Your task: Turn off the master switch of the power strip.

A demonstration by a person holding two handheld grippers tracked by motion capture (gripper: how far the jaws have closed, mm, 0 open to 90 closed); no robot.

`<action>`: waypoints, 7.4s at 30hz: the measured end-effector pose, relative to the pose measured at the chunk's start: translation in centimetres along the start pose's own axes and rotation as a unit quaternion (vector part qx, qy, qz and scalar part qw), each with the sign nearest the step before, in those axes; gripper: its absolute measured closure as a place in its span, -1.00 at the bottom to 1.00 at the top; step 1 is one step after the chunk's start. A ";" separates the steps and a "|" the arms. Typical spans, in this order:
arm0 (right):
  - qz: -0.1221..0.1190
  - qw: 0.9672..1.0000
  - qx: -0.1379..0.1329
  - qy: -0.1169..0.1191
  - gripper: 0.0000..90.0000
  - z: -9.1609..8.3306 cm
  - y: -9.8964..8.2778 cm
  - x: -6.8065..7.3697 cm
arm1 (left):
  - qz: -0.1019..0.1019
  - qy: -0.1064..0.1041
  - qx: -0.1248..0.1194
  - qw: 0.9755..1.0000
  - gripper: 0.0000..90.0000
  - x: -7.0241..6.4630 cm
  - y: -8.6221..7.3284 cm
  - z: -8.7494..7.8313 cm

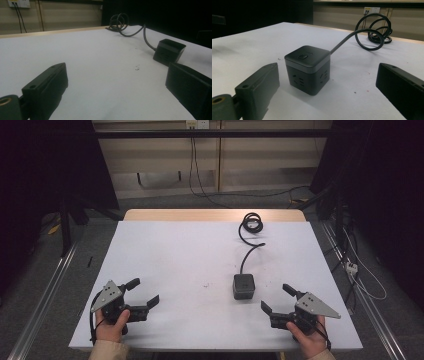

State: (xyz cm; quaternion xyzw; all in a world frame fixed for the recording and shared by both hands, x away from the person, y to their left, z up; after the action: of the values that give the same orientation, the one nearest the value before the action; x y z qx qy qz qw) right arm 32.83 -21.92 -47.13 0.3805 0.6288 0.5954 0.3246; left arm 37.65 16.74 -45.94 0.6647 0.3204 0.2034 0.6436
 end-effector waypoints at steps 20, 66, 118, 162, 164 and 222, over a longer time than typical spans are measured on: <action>0.000 1.000 0.007 -0.005 -0.87 0.3 -0.1 -0.3 | 0.004 -0.002 -0.006 1.000 -0.90 0.0 0.2 0.1; 0.016 1.000 0.024 -0.002 -0.68 2.9 0.8 0.3 | 0.009 -0.008 -0.008 1.000 -0.90 -0.4 0.2 -0.5; 0.016 0.999 0.046 0.019 -0.06 4.2 1.6 0.4 | 0.014 -0.010 -0.003 1.000 -0.90 -0.4 0.1 -0.3; 0.041 0.997 0.056 0.036 0.52 5.7 1.8 0.4 | 0.012 -0.012 0.001 1.000 -0.90 -0.4 -0.1 -0.3; 0.041 0.997 0.057 0.037 0.54 5.7 1.8 0.4 | 0.012 -0.012 0.001 1.000 -0.90 -0.4 -0.1 -0.2; 0.060 0.994 0.067 0.056 0.79 6.8 1.9 1.0 | 0.013 -0.013 0.000 1.000 -0.89 -0.4 -0.1 -0.2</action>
State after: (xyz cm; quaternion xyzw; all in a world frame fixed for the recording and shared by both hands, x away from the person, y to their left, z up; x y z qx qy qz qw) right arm 38.31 -17.62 -45.78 0.4045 0.6608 0.5904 0.2262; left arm 37.19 16.59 -45.94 0.6718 0.3029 0.2030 0.6448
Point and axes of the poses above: each handheld gripper's, and its own axes: z roughly forward along the jaws, y roughly out of its top, x roughly to its left, the point moved 9 cm from there along z, roughly forward along the jaws, and after that the axes turned 9 degrees about -x, right-handed, at the moved point
